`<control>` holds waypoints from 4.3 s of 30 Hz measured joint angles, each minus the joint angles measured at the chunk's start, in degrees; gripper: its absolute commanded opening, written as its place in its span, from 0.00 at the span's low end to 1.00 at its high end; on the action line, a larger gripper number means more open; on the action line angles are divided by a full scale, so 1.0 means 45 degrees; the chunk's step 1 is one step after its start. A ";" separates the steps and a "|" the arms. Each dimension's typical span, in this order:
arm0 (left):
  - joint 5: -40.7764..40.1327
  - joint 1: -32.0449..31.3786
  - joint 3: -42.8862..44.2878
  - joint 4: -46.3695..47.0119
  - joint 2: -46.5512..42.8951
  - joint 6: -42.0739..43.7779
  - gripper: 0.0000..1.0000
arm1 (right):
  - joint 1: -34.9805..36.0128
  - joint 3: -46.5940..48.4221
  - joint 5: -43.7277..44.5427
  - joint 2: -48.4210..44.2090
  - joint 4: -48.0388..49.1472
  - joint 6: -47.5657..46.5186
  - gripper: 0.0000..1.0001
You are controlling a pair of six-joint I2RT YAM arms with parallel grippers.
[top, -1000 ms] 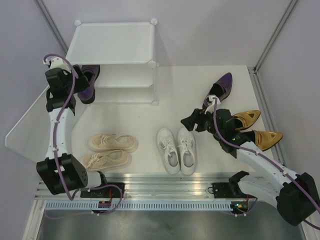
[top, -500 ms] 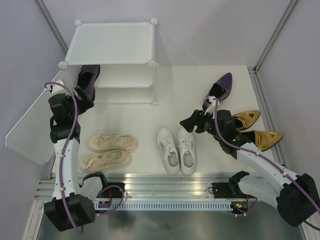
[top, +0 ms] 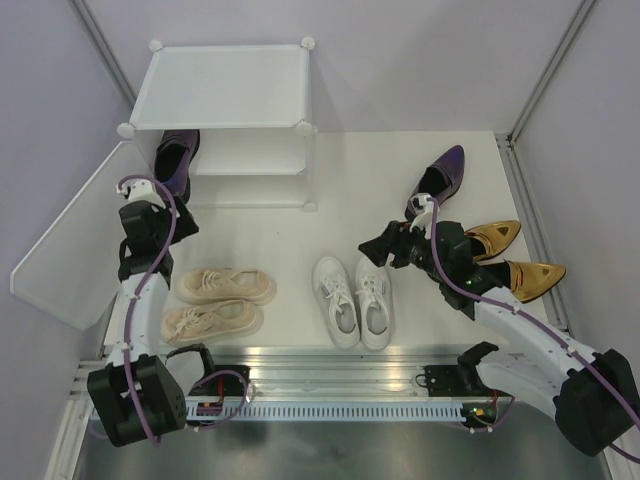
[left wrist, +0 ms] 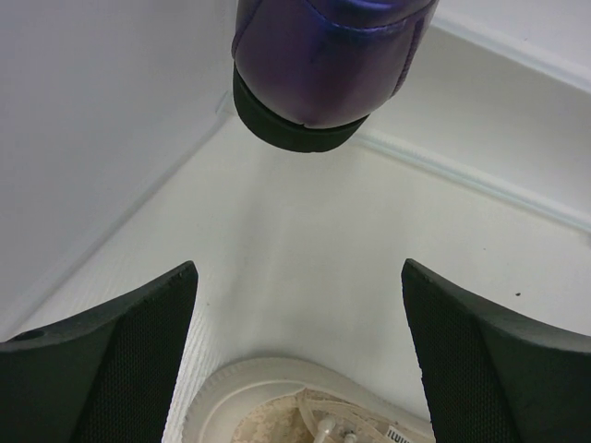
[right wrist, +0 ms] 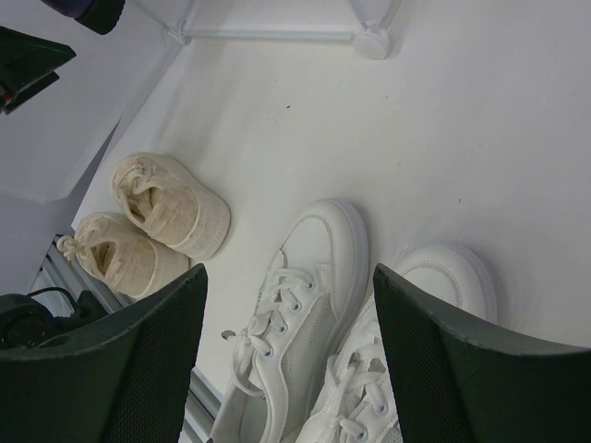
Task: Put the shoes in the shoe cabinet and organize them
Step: Place the shoe in the shoe cabinet.
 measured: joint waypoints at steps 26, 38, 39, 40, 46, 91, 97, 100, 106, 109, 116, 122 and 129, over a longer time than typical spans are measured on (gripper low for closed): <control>0.0942 0.0000 0.0831 0.4022 0.4381 0.2302 0.93 | 0.0000 0.0000 0.0359 -0.0044 0.0034 -0.0107 0.81; 0.0792 0.0034 0.1462 0.4274 0.5017 0.2671 0.64 | 0.0000 0.0000 0.0685 0.0102 0.0034 -0.0253 0.81; 0.0758 0.0034 0.1481 0.4260 0.5017 0.2739 0.59 | 0.0000 0.0000 0.0685 0.0126 0.0029 -0.0253 0.81; 0.0738 0.0034 0.1491 0.4245 0.5017 0.2783 0.51 | 0.0000 0.0000 0.0690 0.0151 0.0029 -0.0253 0.81; 0.0699 0.0034 0.1491 0.4197 0.4784 0.2880 0.40 | 0.0000 0.0000 0.0685 0.0243 0.0029 -0.0253 0.81; 0.0685 0.0029 0.2637 0.4483 0.5173 0.0903 0.43 | 0.0000 0.0000 0.0874 0.0568 0.0024 -0.0408 0.81; 0.0724 0.0019 0.2769 0.4614 0.5795 0.0675 0.49 | 0.0000 0.0000 0.0933 0.0719 0.0019 -0.0486 0.81; 0.0753 0.0019 0.2977 0.4668 0.6013 0.0568 0.53 | 0.0000 0.0000 0.0947 0.0753 0.0024 -0.0486 0.81; 0.0797 0.0019 0.3215 0.4745 0.6295 0.0486 0.63 | 0.0000 0.0000 0.0991 0.0918 0.0019 -0.0491 0.81; 0.0806 0.0019 0.3245 0.4741 0.6324 0.0476 0.68 | -0.0005 0.0000 0.0996 0.0976 0.0019 -0.0491 0.81; 0.0850 0.0019 0.3526 0.4847 0.6562 0.0291 0.90 | -0.0068 0.0005 0.1015 0.1064 0.0019 -0.0491 0.81; 0.1156 0.0034 0.3759 0.5027 0.6572 0.0185 0.94 | -0.0073 0.0005 0.1015 0.1064 0.0019 -0.0491 0.81; 0.1239 0.0034 0.3750 0.4813 0.6397 0.0189 0.90 | -0.0073 0.0000 0.1010 0.1064 0.0019 -0.0491 0.81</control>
